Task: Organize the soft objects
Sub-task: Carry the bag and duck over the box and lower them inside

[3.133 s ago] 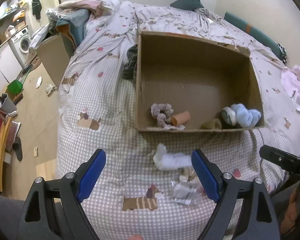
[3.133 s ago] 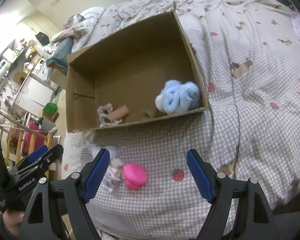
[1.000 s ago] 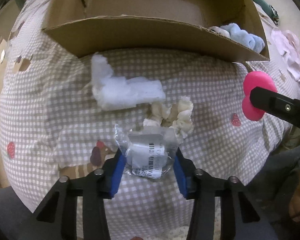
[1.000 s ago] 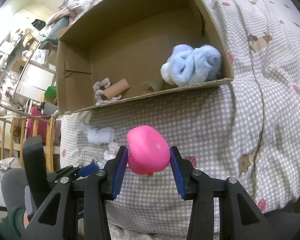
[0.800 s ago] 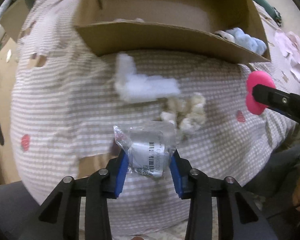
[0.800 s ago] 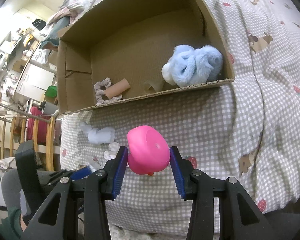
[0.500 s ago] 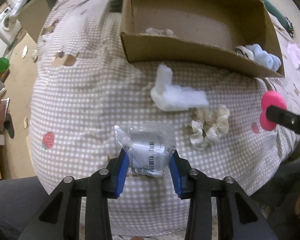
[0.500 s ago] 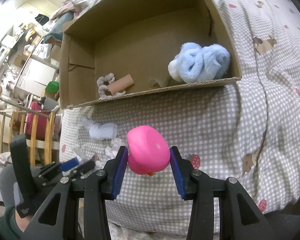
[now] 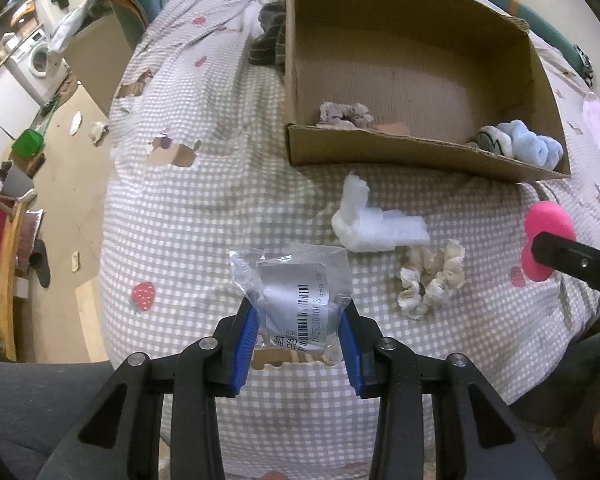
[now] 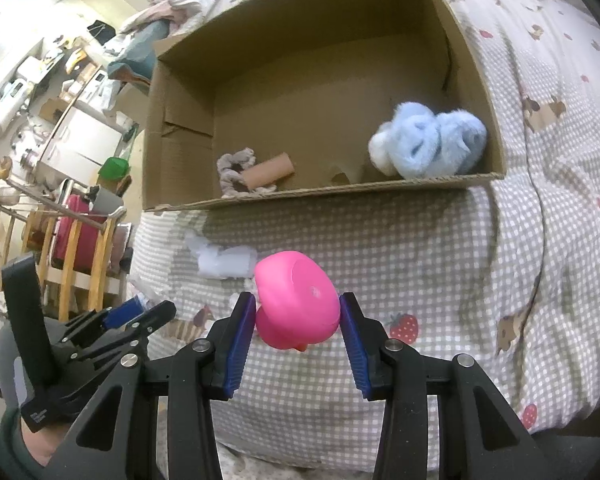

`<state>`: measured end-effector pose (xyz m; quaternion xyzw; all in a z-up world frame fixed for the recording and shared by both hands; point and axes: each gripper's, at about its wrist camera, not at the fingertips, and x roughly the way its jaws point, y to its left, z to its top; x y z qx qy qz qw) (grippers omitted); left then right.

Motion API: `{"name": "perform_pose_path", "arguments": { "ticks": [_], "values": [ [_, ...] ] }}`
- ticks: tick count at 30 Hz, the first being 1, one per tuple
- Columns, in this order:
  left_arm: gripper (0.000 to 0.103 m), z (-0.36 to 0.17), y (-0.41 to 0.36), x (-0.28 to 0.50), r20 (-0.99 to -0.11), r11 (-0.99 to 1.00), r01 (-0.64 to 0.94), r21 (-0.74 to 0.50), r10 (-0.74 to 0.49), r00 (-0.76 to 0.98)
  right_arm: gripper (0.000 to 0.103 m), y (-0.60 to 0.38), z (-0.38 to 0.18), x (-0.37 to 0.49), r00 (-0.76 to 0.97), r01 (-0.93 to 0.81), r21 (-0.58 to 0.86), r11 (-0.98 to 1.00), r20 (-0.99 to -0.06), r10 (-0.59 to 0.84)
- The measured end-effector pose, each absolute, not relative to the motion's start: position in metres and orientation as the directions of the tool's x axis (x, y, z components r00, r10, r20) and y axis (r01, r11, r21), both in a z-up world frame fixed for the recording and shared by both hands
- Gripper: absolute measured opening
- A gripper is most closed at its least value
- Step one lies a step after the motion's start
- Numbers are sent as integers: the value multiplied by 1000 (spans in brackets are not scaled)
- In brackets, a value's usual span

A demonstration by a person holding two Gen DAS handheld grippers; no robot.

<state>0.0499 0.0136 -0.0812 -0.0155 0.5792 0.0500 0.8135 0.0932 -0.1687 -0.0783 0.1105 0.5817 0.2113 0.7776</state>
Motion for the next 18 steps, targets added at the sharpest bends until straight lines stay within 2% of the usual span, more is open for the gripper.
{"name": "perform_pose_path", "arguments": {
  "ticks": [9, 18],
  "values": [
    [35, -55, 19, 48, -915, 988, -154, 31, 90, 394, 45, -175, -57, 89, 277, -222, 465, 857, -812, 513],
    [35, 8, 8, 63, -849, 994, -106, 19, 72, 523, 45, -190, -20, 90, 357, -235, 548, 803, -720, 596]
  ]
}}
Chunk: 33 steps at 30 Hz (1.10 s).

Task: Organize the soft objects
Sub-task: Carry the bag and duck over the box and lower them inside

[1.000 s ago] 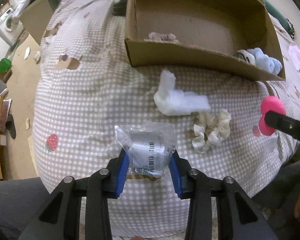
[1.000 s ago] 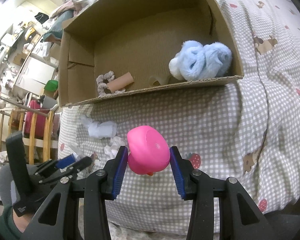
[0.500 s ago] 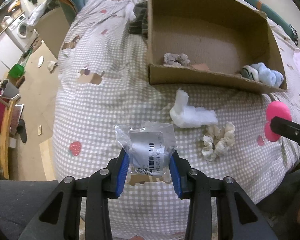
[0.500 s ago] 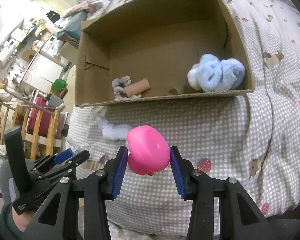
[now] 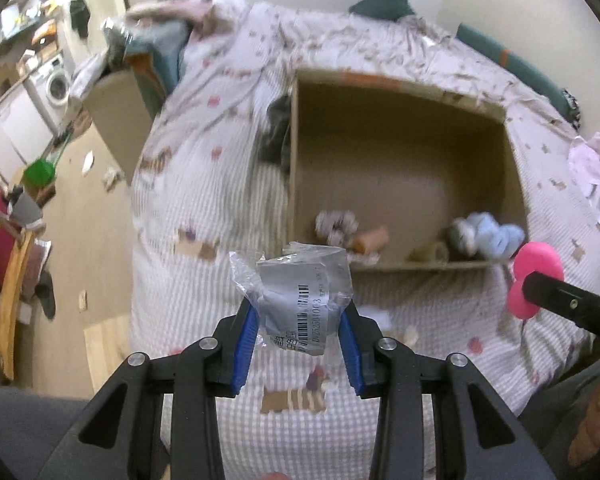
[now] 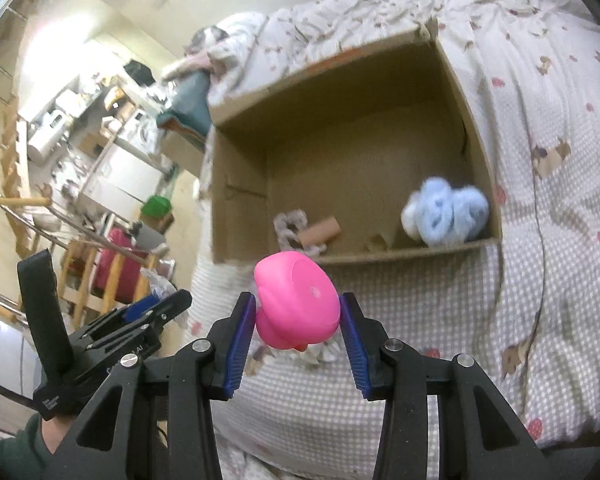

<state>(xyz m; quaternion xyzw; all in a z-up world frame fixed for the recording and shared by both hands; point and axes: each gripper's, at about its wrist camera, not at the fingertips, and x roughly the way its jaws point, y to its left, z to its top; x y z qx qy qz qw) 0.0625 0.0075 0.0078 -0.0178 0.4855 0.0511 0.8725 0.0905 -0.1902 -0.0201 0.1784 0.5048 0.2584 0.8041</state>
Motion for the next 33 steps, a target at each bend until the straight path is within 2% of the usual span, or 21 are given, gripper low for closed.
{"name": "perform_pose_path", "arguments": {
  "ticks": [6, 13, 18, 28, 33],
  "values": [
    [35, 35, 3, 87, -823, 997, -72, 16, 54, 566, 45, -198, 6, 102, 401, -243, 563, 790, -683, 610],
    [35, 43, 2, 118, -811, 998, -55, 23, 51, 583, 45, -203, 29, 126, 429, -252, 551, 796, -674, 602],
    [35, 42, -6, 138, -785, 996, -33, 88, 90, 613, 45, -197, 32, 153, 447, -258, 517, 816, -685, 575],
    [35, 2, -20, 172, -799, 998, 14, 66, 44, 599, 45, -205, -20, 176, 407, -178, 524, 833, -731, 547],
    [35, -24, -34, 177, -785, 984, 63, 169, 96, 611, 45, -202, -38, 184, 388, -159, 481, 862, -772, 503]
  ]
}}
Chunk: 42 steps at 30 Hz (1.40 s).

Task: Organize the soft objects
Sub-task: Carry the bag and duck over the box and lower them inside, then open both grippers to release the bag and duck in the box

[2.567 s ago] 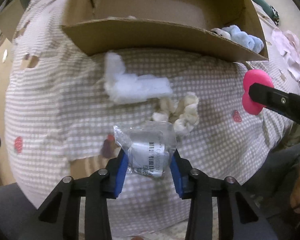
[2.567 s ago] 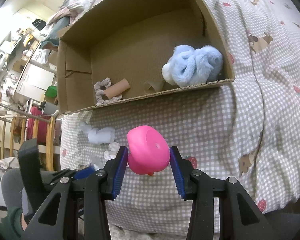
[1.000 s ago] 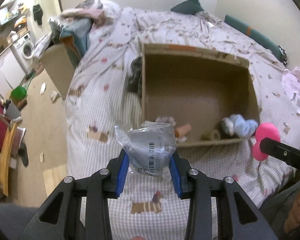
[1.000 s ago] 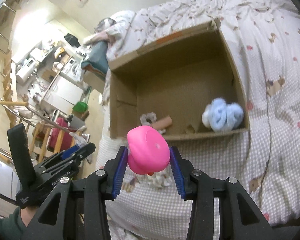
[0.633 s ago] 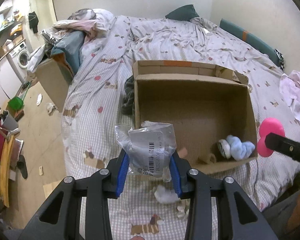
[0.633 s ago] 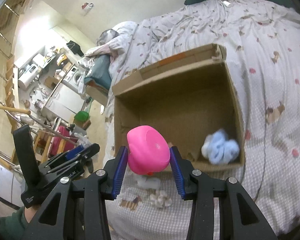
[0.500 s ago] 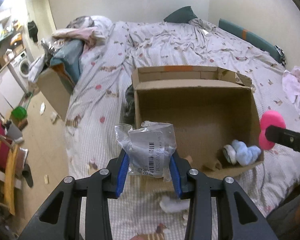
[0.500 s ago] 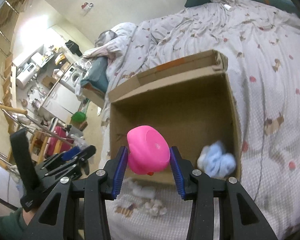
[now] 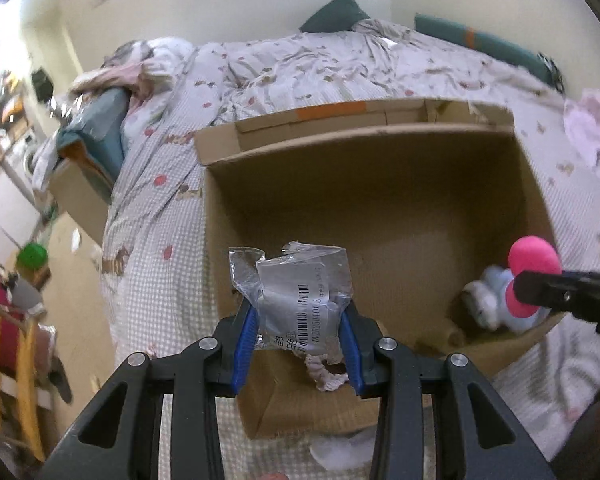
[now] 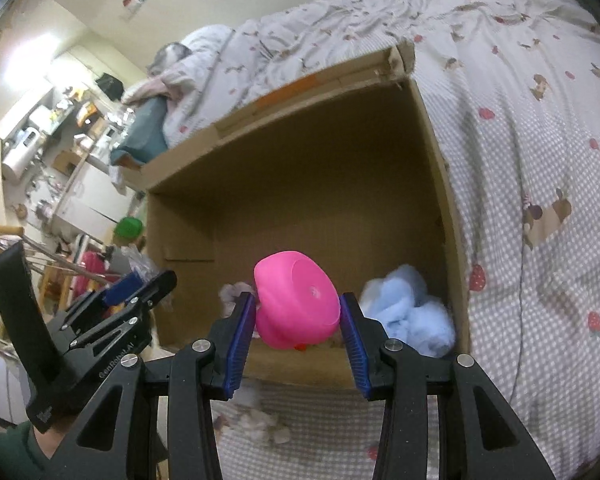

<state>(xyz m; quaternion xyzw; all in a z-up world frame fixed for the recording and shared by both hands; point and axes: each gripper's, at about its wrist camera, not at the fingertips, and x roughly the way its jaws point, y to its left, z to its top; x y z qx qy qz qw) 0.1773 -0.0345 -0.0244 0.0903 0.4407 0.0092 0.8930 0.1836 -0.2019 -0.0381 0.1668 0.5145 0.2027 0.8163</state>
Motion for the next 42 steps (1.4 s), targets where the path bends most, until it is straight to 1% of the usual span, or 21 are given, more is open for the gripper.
{"name": "perform_pose_path", "arguments": {
  "ticks": [2, 7, 17, 24, 39, 42],
  "values": [
    [35, -31, -37, 178, -783, 979, 77, 188, 102, 614, 45, -198, -45, 186, 376, -155, 462, 873, -790, 485],
    [35, -32, -28, 183, -804, 991, 56, 120, 64, 591, 45, -184, -52, 191, 347, -169, 453, 876, -804, 483],
    [35, -43, -25, 186, -846, 996, 54, 69, 30, 532, 45, -167, -71, 197, 283, -167, 426, 889, -843, 457],
    [35, -42, -22, 183, -848, 998, 44, 46, 16, 530, 45, -167, -71, 199, 293, -156, 445, 882, -832, 472],
    [36, -39, -22, 182, -839, 998, 48, 37, 5, 544, 45, -174, -78, 199, 284, -136, 434, 891, -844, 455],
    [38, -38, -22, 182, -838, 998, 47, 32, 1, 546, 46, -174, -79, 200, 283, -132, 436, 890, -844, 455]
  ]
}}
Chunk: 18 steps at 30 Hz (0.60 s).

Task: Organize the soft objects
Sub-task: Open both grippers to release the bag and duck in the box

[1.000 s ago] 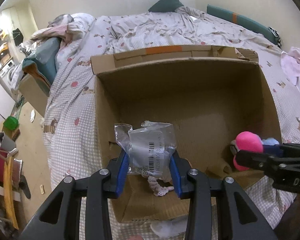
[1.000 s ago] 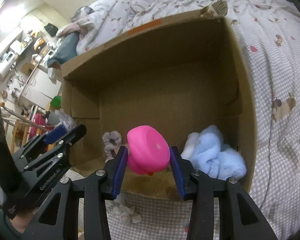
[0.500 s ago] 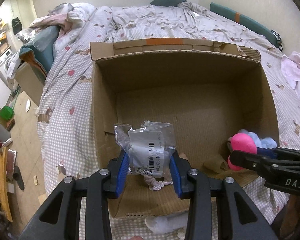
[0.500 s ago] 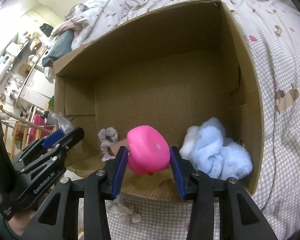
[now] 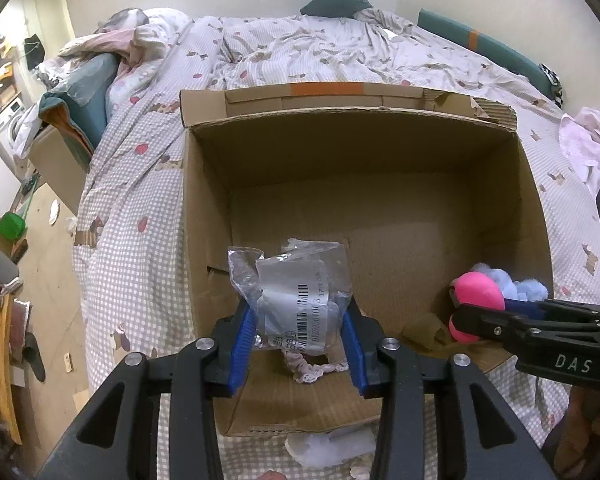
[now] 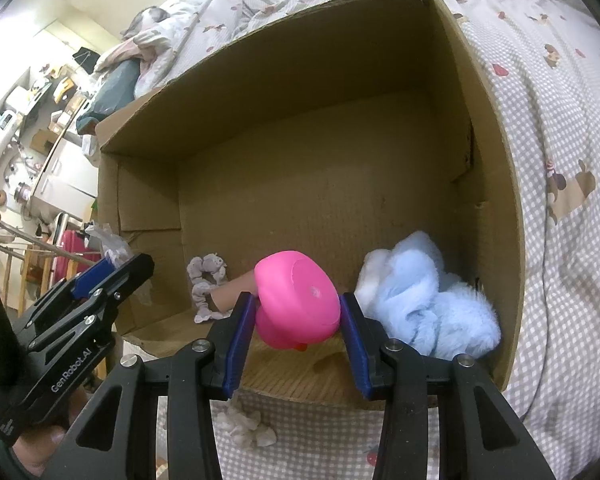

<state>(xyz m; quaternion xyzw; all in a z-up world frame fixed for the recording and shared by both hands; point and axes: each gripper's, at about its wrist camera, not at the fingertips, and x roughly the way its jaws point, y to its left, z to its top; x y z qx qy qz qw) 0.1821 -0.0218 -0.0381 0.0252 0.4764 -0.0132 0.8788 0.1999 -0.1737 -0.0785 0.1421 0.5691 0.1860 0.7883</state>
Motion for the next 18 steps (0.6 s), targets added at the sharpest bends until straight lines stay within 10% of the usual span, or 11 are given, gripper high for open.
{"name": "perform_pose_path", "arguments": {
  "ticks": [18],
  "values": [
    [82, -23, -24, 175, -811, 999, 30, 20, -1, 585, 50, -181, -73, 199, 315, -125, 454, 882, -825, 469]
  ]
}}
